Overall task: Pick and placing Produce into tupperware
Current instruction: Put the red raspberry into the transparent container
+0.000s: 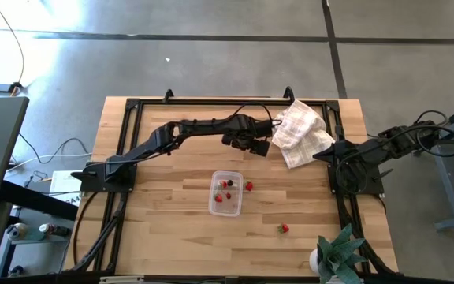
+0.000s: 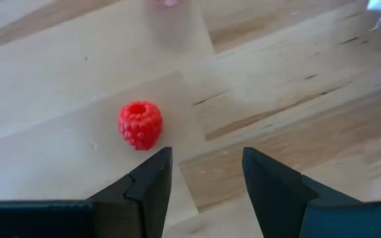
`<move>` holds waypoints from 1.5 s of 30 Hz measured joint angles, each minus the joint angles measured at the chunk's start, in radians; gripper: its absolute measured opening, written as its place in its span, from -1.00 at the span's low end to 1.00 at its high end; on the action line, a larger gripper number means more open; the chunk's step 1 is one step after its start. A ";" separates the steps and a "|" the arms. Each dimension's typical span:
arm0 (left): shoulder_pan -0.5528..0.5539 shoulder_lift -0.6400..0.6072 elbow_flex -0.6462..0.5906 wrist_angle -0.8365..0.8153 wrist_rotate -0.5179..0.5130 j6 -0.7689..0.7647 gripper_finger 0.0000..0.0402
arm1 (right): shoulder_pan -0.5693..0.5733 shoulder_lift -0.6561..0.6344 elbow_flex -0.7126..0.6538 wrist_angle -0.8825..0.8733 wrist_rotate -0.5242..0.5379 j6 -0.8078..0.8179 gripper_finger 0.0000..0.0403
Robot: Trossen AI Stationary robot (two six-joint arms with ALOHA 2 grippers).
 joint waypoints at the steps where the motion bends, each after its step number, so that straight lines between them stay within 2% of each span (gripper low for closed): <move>1: 0.001 0.000 0.000 -0.008 0.000 -0.003 -0.14 | 0.000 0.000 0.000 0.000 0.000 0.000 -1.00; 21: 0.000 0.000 -0.001 -0.069 -0.135 -0.050 -0.14 | 0.000 0.000 0.000 0.000 0.000 0.000 -1.00; 36: 0.011 0.031 -0.003 -0.071 -0.115 -0.043 -0.14 | 0.000 0.000 0.000 0.000 0.000 0.000 -1.00; 45: 0.024 0.028 -0.002 -0.045 -0.137 -0.013 -0.14 | 0.000 0.000 0.000 0.000 0.000 0.000 -1.00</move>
